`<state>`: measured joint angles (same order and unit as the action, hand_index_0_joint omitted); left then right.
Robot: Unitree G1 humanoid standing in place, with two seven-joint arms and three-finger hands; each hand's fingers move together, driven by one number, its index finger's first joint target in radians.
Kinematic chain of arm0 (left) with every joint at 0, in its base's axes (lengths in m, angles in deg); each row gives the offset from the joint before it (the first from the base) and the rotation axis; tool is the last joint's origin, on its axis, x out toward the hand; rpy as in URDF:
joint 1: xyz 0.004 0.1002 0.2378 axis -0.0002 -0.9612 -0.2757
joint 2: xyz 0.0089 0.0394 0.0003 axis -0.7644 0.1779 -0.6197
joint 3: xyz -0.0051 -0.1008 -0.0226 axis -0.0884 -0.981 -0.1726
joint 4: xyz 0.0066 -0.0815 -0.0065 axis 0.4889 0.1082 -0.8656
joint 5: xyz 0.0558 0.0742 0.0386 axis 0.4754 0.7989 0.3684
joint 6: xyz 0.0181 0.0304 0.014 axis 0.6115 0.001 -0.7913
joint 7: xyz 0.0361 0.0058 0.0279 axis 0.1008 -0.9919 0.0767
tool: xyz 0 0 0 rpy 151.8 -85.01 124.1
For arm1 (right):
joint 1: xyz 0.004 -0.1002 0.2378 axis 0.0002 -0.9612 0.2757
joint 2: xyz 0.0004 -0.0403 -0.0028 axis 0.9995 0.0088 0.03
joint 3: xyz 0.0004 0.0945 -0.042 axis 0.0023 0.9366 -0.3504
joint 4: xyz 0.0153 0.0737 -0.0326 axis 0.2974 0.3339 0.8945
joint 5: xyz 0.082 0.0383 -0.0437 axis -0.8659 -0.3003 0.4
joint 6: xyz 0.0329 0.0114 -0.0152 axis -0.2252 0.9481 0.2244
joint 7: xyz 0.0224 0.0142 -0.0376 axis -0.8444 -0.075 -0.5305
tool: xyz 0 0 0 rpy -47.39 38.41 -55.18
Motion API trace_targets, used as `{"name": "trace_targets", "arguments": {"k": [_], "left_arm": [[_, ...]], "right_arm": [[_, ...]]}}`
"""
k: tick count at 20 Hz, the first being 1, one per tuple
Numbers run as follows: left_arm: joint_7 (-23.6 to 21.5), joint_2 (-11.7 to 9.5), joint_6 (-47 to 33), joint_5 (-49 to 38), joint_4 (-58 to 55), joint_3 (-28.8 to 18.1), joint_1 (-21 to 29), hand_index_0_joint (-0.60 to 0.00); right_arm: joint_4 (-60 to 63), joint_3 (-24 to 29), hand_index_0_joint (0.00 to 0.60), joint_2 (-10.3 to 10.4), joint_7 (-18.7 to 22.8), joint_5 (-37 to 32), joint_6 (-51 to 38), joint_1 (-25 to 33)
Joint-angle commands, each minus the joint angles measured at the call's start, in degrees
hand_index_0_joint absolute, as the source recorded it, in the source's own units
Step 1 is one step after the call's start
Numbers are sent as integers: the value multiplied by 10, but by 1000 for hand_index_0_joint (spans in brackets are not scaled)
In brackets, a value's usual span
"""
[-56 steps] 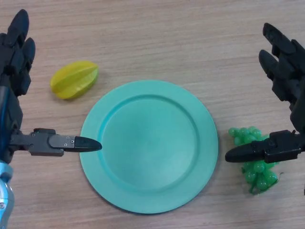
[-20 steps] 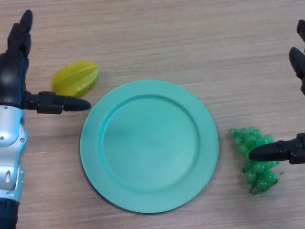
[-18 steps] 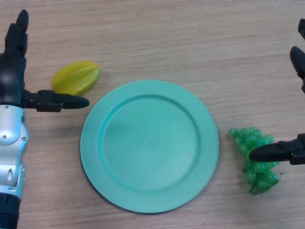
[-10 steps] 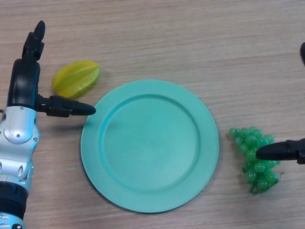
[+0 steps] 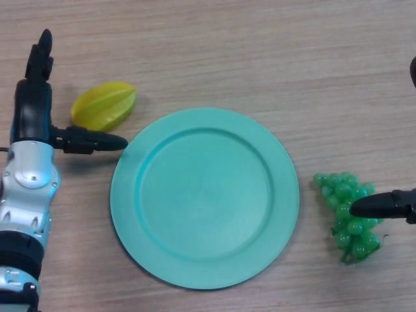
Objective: Pick up the yellow starfruit and place it on the plate
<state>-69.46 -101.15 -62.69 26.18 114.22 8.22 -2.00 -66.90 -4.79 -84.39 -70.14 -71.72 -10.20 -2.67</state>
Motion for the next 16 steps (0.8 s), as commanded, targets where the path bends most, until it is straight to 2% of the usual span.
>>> {"name": "trace_targets", "arguments": {"k": [1,6,7,8,9,10,11,12,16], "left_arm": [[-65,-24,-89,22,13,-10,56,0],[-107,-28,-107,89,71,7,75,0],[-111,-29,-105,97,74,9,76,-50],[-115,-30,-105,103,77,11,76,-200],[-122,-31,-107,111,80,12,77,-300],[-141,-34,-111,133,87,17,79,-450],[-166,-39,-111,170,99,27,81,-550],[-186,-44,-106,198,103,30,80,-600],[-199,-50,-93,233,101,27,76,-600]], "right_arm": [[-38,44,0,-13,13,-20,-75,6],[-46,56,0,-20,11,-25,-71,9],[-46,57,0,-20,11,-26,-71,10],[-46,57,0,-20,12,-25,-71,10],[-47,56,0,-20,12,-24,-72,9],[-49,55,0,-20,12,-23,-70,8],[-53,54,0,-19,12,-24,-65,8],[-57,54,0,-19,11,-25,-63,7],[-61,50,0,-18,5,-19,-70,3]]}}
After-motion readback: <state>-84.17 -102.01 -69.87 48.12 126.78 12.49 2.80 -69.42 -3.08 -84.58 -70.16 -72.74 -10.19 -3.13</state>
